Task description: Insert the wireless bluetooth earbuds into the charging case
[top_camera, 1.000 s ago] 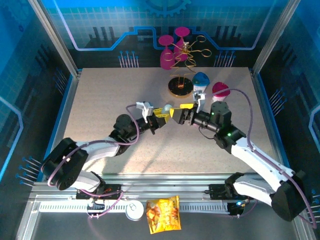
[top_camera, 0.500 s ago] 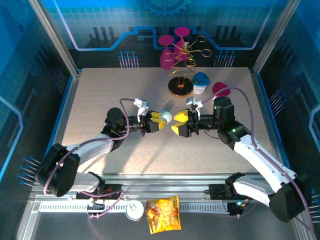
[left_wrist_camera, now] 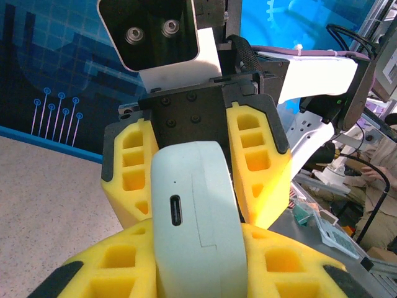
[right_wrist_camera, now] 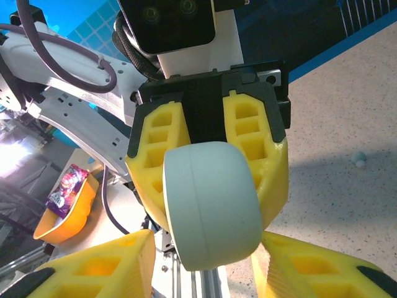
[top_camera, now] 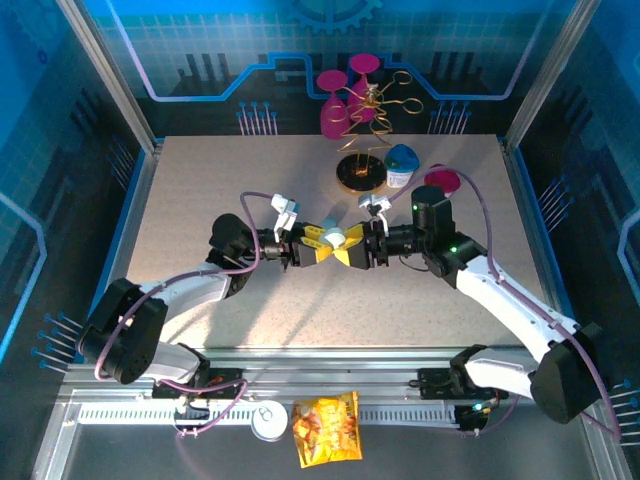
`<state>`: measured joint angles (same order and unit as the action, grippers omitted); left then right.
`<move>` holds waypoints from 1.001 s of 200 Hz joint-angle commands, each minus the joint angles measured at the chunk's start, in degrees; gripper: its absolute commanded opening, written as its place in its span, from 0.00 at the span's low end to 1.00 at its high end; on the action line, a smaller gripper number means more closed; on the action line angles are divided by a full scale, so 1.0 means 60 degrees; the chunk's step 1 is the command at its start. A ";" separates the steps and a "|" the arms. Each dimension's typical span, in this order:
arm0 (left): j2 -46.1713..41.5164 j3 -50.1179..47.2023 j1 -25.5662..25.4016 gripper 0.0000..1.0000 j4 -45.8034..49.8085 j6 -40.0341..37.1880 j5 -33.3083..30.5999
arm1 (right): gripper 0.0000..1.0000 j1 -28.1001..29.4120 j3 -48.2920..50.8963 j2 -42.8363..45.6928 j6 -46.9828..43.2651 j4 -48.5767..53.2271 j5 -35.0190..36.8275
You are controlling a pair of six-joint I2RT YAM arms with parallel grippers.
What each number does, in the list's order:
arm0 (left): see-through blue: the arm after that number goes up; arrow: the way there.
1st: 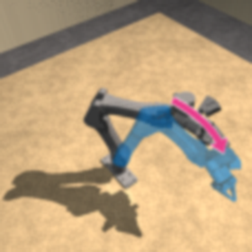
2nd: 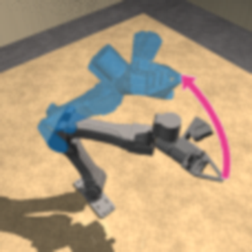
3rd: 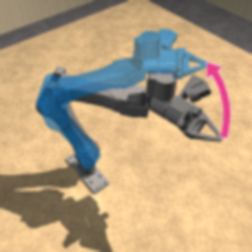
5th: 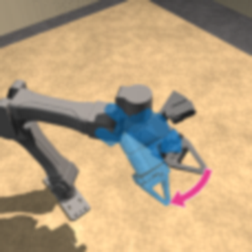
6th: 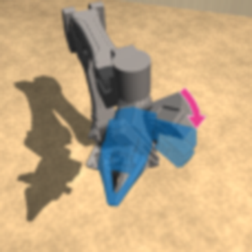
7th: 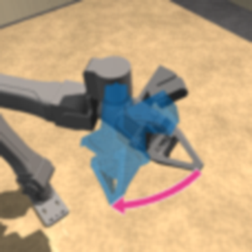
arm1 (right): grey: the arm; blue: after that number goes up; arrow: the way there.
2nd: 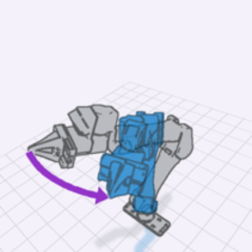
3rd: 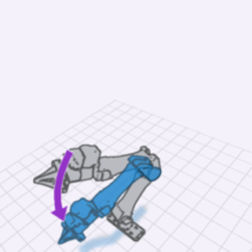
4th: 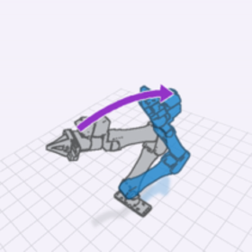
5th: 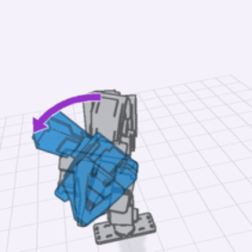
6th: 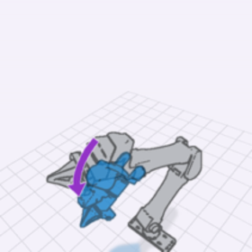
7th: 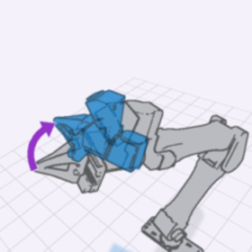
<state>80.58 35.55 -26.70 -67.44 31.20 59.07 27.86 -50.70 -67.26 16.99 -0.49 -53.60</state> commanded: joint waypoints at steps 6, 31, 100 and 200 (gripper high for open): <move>0.0113 0.0225 -0.0054 0.04 -0.0029 0.0002 0.0673 | 0.44 0.0173 -0.0386 -0.0060 0.0349 -0.0774 -0.0374; 0.0132 0.0251 -0.0046 0.03 0.0114 -0.0065 0.0803 | 0.42 0.0177 -0.0283 0.0073 0.0598 -0.1185 -0.0405; 0.0138 0.0301 -0.0062 0.03 0.0166 0.0073 0.1053 | 0.37 0.0205 -0.0006 0.0034 0.1330 -0.2238 -0.0546; -0.0813 -0.0268 -0.0071 0.88 0.1243 -0.2334 -0.1415 | 0.10 0.0191 0.0550 0.0429 0.2504 -0.2443 0.1267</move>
<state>79.83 36.03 -26.55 -64.38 26.33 57.76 28.49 -48.29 -66.30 26.35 -10.90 -51.99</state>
